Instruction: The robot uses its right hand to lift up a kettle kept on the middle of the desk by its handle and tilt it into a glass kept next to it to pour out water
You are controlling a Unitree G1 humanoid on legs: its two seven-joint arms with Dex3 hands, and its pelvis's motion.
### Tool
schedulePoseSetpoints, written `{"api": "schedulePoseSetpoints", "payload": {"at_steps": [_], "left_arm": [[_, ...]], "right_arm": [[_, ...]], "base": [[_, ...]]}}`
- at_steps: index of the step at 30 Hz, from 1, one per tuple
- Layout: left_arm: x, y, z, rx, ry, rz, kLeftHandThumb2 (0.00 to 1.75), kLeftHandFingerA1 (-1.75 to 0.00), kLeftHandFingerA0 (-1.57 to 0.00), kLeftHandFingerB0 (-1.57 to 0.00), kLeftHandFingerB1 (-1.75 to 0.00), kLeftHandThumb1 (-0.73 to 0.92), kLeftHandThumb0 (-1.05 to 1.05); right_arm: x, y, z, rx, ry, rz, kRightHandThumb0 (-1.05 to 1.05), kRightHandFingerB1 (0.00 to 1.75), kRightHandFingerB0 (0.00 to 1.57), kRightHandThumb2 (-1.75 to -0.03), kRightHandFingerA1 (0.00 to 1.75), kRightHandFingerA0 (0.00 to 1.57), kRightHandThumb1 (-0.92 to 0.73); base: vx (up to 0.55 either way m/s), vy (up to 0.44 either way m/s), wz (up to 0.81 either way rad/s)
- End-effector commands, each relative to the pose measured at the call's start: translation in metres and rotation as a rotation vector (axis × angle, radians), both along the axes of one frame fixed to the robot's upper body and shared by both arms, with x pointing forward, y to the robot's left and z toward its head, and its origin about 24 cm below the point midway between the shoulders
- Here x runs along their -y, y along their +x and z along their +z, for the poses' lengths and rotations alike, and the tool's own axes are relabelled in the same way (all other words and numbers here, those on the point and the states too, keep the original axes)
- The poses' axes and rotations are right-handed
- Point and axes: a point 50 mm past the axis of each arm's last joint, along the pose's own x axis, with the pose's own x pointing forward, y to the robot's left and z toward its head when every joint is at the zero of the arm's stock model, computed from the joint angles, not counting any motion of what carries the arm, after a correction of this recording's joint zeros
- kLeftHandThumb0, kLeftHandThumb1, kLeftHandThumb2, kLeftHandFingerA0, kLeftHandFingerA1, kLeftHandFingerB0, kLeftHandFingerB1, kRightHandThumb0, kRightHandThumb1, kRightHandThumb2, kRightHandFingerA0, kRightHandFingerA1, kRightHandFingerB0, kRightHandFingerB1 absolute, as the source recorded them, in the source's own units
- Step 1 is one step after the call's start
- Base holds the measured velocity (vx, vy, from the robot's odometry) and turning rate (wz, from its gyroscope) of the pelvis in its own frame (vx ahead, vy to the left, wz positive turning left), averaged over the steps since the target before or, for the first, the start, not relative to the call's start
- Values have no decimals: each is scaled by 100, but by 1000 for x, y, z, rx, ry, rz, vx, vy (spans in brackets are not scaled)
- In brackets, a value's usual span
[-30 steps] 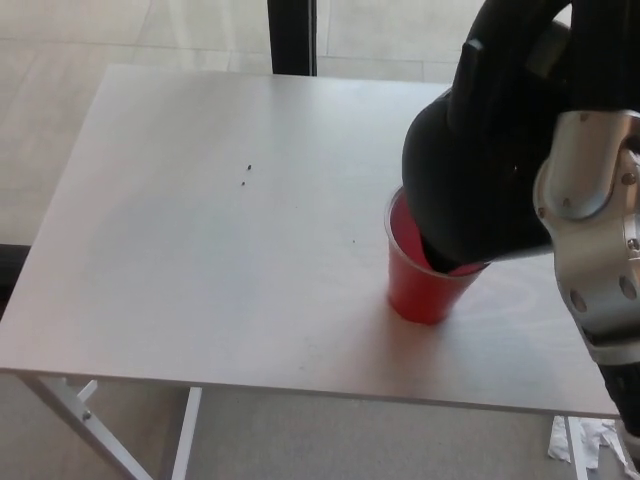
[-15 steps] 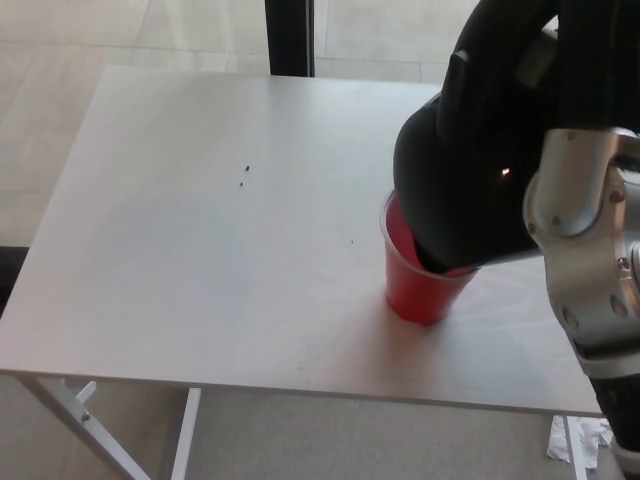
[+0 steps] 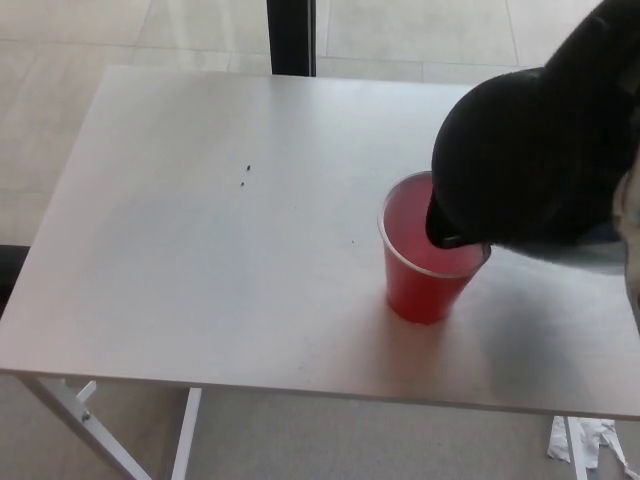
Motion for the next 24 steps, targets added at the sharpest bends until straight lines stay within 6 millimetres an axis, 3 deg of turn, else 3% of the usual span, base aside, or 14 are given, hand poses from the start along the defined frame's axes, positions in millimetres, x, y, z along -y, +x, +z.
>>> {"api": "schedulePoseSetpoints", "payload": {"at_steps": [1, 3, 4, 5, 13, 14, 15, 18, 19, 20, 21, 22, 23, 24], "left_arm": [[-4, -5, 0, -4, 16, 12, 98, -63, -66, -52, -80, 74, -105], [-5, -6, 0, -5, 7, 25, 98, -62, -68, -52, -80, 73, -105], [-5, -6, 0, -6, 7, 26, 135, -59, -69, -51, -81, 58, -105], [-5, -7, 0, -7, 9, 24, 98, -61, -66, -50, -80, 74, -105], [-6, -8, -1, -17, 19, 26, 99, -59, -70, -52, -78, 76, -105], [-6, -8, -1, -13, 15, 25, 135, -56, -67, -52, -81, 58, -105], [-5, -8, -1, -8, 10, 27, 98, -60, -64, -49, -80, 76, -105], [-5, -8, -1, 1, 1, 25, 97, -62, -67, -50, -81, 73, -105], [-5, -8, -2, 0, 1, 26, 131, -58, -64, -52, -79, 57, -105], [-5, -8, -2, 0, -3, 26, 97, -63, -66, -51, -81, 73, -105], [-4, -7, -1, -1, -5, 26, 97, -63, -66, -51, -81, 73, -105], [-4, -8, -2, -1, -10, 32, 132, -59, -67, -53, -80, 54, -105], [-4, -8, -3, -1, -11, 34, 97, -62, -67, -51, -79, 73, -105], [-4, -9, -4, -1, -9, 33, 97, -62, -67, -51, -79, 73, -105]], "right_arm": [[15, -2, -15, -57, 108, 31, -20, 128, 78, -75, 175, 90, -65], [21, -3, -18, -76, 110, 27, -17, 143, 78, -76, 174, 90, -59], [22, -3, -19, -77, 112, 22, -22, 117, 97, -97, 134, 121, -48], [23, -4, -20, -78, 115, 16, -25, 119, 97, -101, 135, 121, -49], [26, -8, -31, -123, 185, -17, -26, 114, 94, -102, 135, 120, -51], [26, -9, -33, -129, 192, -20, -26, 116, 94, -102, 135, 120, -50], [27, -10, -36, -141, 200, -29, -19, 143, 78, -90, 175, 90, -59], [28, -11, -41, -148, 187, -48, -21, 149, 72, -92, 175, 90, -59], [29, -10, -43, -158, 189, -51, -21, 147, 74, -94, 175, 90, -59], [32, -11, -48, -161, 204, -65, -23, 151, 74, -97, 175, 92, -58], [34, -11, -50, -162, 210, -72, -23, 151, 74, -97, 175, 92, -58], [39, -12, -56, -175, 262, -76, -24, 130, 79, -84, 173, 96, -61], [42, -13, -60, -184, 292, -88, -21, 138, 76, -91, 173, 96, -56], [43, -13, -62, -191, 303, -104, -21, 138, 76, -91, 173, 96, -56]], "base": [[0, 0, 0], [0, 0, 0], [0, 0, 0], [0, 0, 0], [0, 0, 0], [0, 0, 0], [0, 0, 0], [0, 0, 0], [0, 0, 0], [0, 0, 0], [0, 0, 0], [0, 0, 0], [0, 0, 0], [0, 0, 0]]}}
